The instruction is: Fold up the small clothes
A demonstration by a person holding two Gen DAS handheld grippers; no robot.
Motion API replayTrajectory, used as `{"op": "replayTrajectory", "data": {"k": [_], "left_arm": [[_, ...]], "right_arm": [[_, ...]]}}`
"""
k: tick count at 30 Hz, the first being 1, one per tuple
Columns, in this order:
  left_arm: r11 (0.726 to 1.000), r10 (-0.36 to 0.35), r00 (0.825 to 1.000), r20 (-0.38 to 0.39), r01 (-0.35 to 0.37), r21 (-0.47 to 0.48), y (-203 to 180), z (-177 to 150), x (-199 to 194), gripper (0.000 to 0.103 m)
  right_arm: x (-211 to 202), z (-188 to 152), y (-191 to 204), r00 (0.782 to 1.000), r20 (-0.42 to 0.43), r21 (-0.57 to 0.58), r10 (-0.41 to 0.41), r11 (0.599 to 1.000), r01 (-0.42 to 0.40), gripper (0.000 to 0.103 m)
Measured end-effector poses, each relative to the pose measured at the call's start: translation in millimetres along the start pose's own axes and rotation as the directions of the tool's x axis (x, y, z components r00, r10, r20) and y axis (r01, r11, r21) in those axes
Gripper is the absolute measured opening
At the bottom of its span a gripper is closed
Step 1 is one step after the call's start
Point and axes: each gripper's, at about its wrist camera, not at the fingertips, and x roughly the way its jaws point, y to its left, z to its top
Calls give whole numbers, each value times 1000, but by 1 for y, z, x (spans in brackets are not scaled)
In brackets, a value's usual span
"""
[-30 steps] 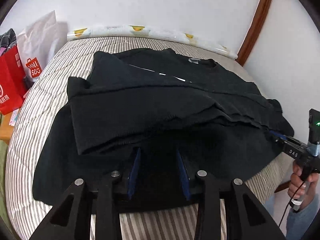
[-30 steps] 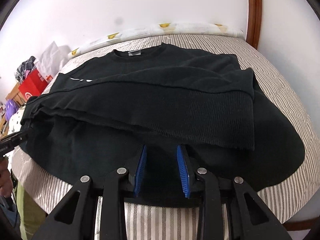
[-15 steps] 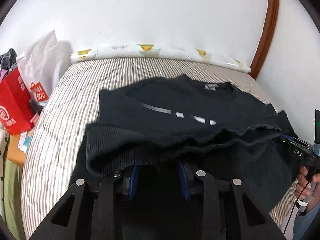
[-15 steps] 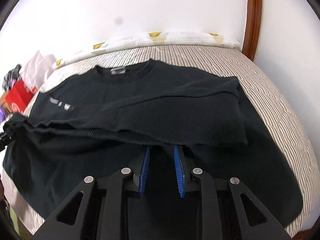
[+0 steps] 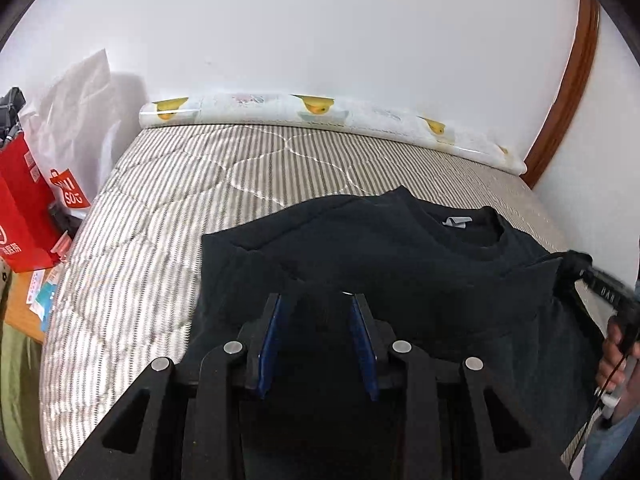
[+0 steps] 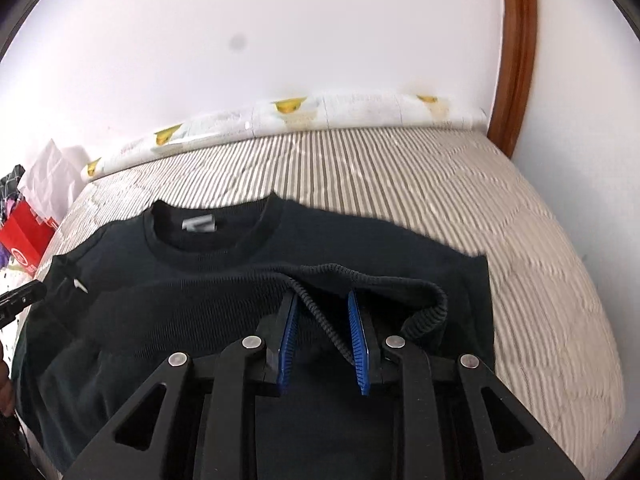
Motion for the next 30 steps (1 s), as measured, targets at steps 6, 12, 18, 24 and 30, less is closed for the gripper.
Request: {"op": "replayTrajectory", "data": {"k": [6, 12, 18, 24, 30], "left_arm": [[1000, 22, 1000, -11, -22, 20, 12, -3, -8, 32], [999, 31, 999, -25, -31, 20, 30, -4, -11, 33], [999, 30, 998, -57, -28, 35, 35, 0, 6, 33], [994, 45, 994, -97, -36, 102, 29, 14, 27, 33], [988, 94, 991, -100, -81, 129, 26, 14, 30, 8]], "right_arm": [[-32, 25, -5, 992, 119, -12, -44, 999, 46, 34], [-53, 13, -30, 994, 109, -5, -11, 1000, 12, 56], [-21, -11, -35, 999, 3, -74, -45, 996, 46, 57], [22, -3, -44, 997, -45, -56, -55, 997, 53, 57], [55, 9, -48, 996, -91, -41, -13, 999, 9, 38]]}}
